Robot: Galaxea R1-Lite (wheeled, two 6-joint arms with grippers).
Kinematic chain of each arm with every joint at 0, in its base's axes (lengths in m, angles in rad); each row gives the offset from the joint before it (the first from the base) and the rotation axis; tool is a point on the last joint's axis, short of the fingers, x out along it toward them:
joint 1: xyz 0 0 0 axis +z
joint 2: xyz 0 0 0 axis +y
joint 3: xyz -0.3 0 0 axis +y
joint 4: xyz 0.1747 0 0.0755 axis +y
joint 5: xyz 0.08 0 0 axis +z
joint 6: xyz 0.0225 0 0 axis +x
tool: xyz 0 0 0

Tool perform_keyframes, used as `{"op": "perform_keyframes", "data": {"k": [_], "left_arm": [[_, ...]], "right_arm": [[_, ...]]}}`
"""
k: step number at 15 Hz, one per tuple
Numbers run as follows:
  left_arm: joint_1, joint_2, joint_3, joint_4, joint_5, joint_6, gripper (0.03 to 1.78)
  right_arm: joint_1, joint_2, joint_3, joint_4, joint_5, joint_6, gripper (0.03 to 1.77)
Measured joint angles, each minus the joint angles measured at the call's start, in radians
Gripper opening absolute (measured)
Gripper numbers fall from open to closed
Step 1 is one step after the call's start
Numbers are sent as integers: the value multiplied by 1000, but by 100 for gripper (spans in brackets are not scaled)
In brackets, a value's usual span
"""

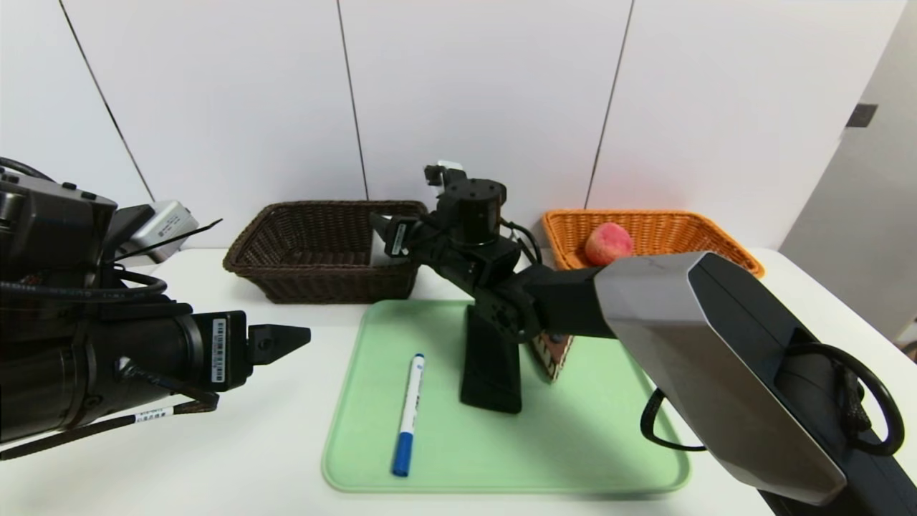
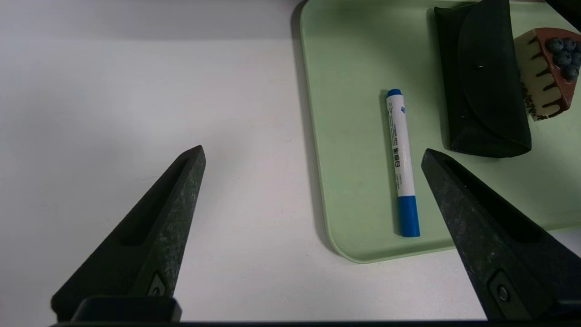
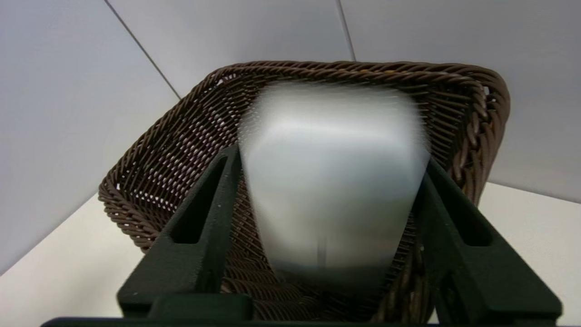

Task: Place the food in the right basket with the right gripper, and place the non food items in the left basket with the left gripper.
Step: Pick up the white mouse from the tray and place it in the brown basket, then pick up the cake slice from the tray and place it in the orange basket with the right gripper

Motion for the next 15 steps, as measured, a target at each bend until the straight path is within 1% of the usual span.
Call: {"op": "perform_keyframes", "data": {"k": [2,6,8,11,13,15], "left_arm": [[0,-1,-1,0,0,14,169],[0,-8,-2,-2,-1,23,169],[0,-18,-3,-4,0,33,169],[0,-44,-3,-7,0,67,169],[0,-69,-3,-1,-1,75,169],[0,-99,0,2,-4,79,169]], "right_arm": [[1,-1,0,3,0,0,135],[1,-37,1,14,-11,0,149],[4,-96,1,59,-17,1,154],[17,-220,2,191,-42,2,159],[35,-319,2,331,-61,1,162],[53,-414,6,504,-86,-4,164]]}}
